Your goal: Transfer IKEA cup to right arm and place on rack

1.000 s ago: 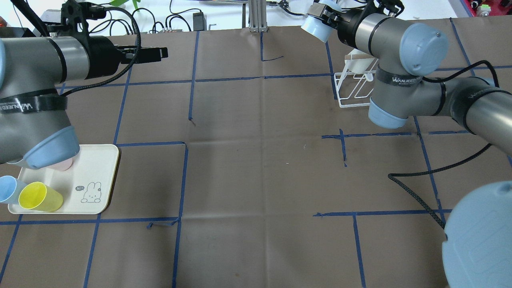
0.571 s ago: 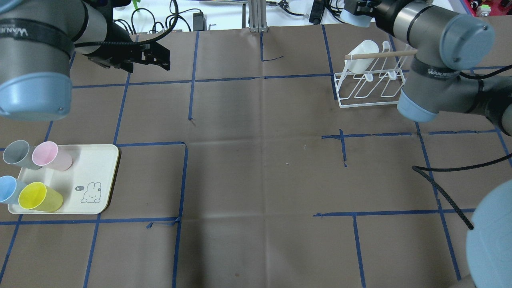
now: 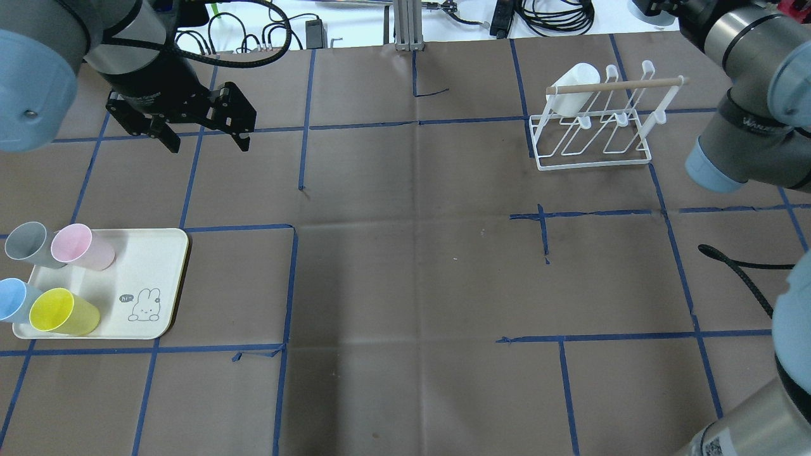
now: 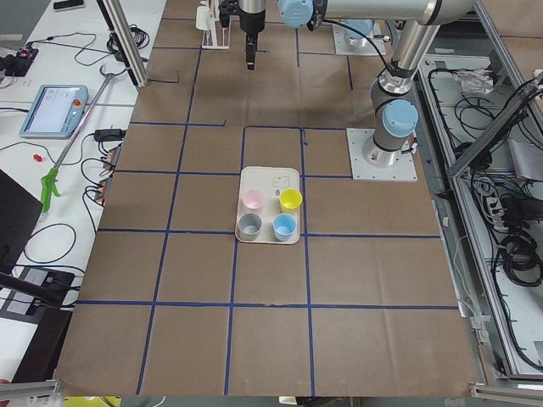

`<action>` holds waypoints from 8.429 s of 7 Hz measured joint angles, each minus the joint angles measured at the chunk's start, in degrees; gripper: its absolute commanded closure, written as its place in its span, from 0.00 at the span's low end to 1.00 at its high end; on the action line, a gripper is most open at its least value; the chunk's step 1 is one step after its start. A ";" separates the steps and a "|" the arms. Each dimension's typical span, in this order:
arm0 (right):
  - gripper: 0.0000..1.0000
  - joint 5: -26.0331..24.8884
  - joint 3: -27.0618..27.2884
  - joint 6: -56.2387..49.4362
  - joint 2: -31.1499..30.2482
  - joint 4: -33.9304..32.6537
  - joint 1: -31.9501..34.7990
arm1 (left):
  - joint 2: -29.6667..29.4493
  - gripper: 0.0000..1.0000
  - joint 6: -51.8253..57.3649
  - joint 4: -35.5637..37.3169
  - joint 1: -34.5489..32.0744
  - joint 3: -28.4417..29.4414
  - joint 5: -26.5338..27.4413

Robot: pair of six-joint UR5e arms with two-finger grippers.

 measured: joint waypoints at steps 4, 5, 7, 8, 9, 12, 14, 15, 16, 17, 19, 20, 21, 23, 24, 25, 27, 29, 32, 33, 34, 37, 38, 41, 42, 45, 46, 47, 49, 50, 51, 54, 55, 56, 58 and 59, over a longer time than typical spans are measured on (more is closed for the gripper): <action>0.90 0.82 -1.59 -0.63 8.25 -5.65 -3.04 | -0.08 0.01 -0.59 0.89 -0.43 -0.91 -0.46; 0.90 1.47 -2.52 -0.65 9.99 -5.76 -3.08 | -0.23 0.01 -1.12 0.96 -1.12 -0.40 -0.29; 0.90 2.01 -3.53 -0.65 12.07 -5.70 -3.12 | -0.77 0.01 -1.59 1.06 -2.25 0.44 0.09; 0.90 2.42 -3.81 -0.68 12.73 -5.68 -3.14 | -0.96 0.01 -1.33 1.25 -2.23 0.57 0.14; 0.90 2.94 -3.82 -0.71 13.09 -5.67 -3.16 | -0.93 0.01 -1.10 1.41 -2.04 0.63 0.16; 0.90 3.30 -3.00 -1.41 13.26 -5.61 -3.10 | -0.66 0.01 -0.89 1.52 -1.03 0.70 0.06; 0.89 3.32 -1.75 -1.79 13.25 -5.58 -3.09 | -0.87 0.01 -0.96 1.52 -0.83 0.61 -0.15; 0.64 3.37 -1.30 -2.14 13.30 -5.55 -3.08 | -0.98 0.01 -1.08 1.55 -0.88 0.60 -0.13; 0.02 3.76 -1.09 -2.72 13.31 -5.48 -3.08 | -1.05 0.01 -1.24 1.74 -1.03 0.60 -0.05; 0.00 4.47 -1.05 -3.10 13.24 -5.38 -3.09 | -1.07 0.01 -1.41 2.06 -1.19 0.57 0.05; 0.00 4.92 -1.06 -2.95 13.13 -5.14 -3.08 | -1.08 0.01 -1.54 2.21 -1.31 0.55 0.11; 0.00 4.92 -1.09 -2.89 13.11 -5.08 -3.08 | -1.09 0.01 -1.55 2.22 -1.33 0.55 0.14; 0.00 4.88 -1.20 -2.84 13.02 -5.02 -3.08 | -1.08 0.01 -1.56 2.22 -1.34 0.51 0.14; 0.00 4.78 -1.78 -2.75 11.82 -2.39 -3.03 | -1.00 0.01 -1.56 2.22 -1.34 0.44 0.09; 0.00 4.65 -1.95 -2.82 9.31 2.67 -2.92 | -0.93 0.01 -1.56 2.22 -1.34 0.37 0.08; 0.00 4.41 -2.00 -3.08 5.92 9.76 -2.79 | -0.87 0.01 -1.56 2.22 -1.34 0.33 0.08; 0.00 3.14 -1.92 -3.58 -2.64 25.99 -2.52 | -0.85 0.01 -1.56 2.22 -1.34 0.29 0.13; 0.00 -2.47 -2.29 -5.83 -11.25 42.99 -1.53 | -0.86 0.01 -1.50 2.23 -1.34 0.29 0.14; 0.00 -7.19 -8.39 -7.30 -17.50 71.67 0.86 | -0.87 0.00 -1.55 2.23 -1.40 0.22 0.08; 0.00 -7.44 -10.68 -7.27 -18.57 80.97 2.44 | -0.88 0.01 -1.54 2.22 -1.39 0.17 0.08; 0.00 -7.58 -12.09 -7.26 -19.56 90.14 4.06 | -0.88 0.01 -1.52 2.22 -1.40 0.14 0.08; 0.00 -13.26 -13.16 -7.32 -21.86 106.99 11.84 | -0.87 0.01 -1.48 2.22 -1.43 0.03 0.08; 0.00 -18.29 -13.18 -7.08 -22.15 108.78 16.19 | -0.87 0.01 -1.45 2.22 -1.43 0.02 0.08; 0.00 -26.08 -13.13 -1.28 -22.48 110.53 25.88 | -0.99 0.00 -1.39 2.26 -1.43 0.16 0.08; 0.00 -26.40 -12.99 0.25 -22.56 110.42 26.58 | -1.02 0.00 -1.38 2.25 -1.43 0.23 0.08; 0.00 -26.56 -13.08 1.08 -23.52 110.64 26.82 | -1.05 0.00 -1.31 2.23 -1.43 0.23 0.08; 0.00 -26.56 -12.78 1.09 -24.18 110.85 26.74 | -1.05 0.00 -1.30 2.24 -1.43 0.23 0.08; 0.00 -26.57 -12.58 1.10 -24.78 111.09 26.71 | -1.05 0.00 -1.30 2.26 -1.43 0.25 0.08; 0.00 -26.56 -12.25 1.14 -26.25 111.37 26.65 | -1.05 0.00 -1.29 2.25 -1.43 0.23 0.07; 0.00 -26.55 -12.19 1.12 -26.65 111.44 26.59 | -1.05 0.00 -1.29 2.26 -1.43 0.21 0.10; 0.00 -26.51 -12.17 1.13 -26.77 111.48 26.51 | -1.05 0.00 -1.27 2.25 -1.43 0.17 0.13; 0.00 -26.40 -11.97 1.11 -26.42 111.49 26.49 | -1.05 0.00 -1.21 2.30 -1.43 0.18 0.09; 0.00 -26.40 -11.59 1.11 -26.39 111.43 26.49 | -1.05 0.00 -1.21 2.31 -1.43 0.19 0.10; 0.00 -26.41 -11.09 1.10 -26.39 111.29 26.50 | -1.05 0.00 -1.21 2.31 -1.43 0.19 0.11; 0.00 -26.45 -10.53 1.10 -26.42 111.14 26.50 | -1.05 0.00 -1.21 2.25 -1.43 0.19 0.12; 0.00 -26.42 -10.44 1.10 -26.39 111.09 26.50 | -1.00 0.00 -1.21 2.23 -1.43 0.19 0.10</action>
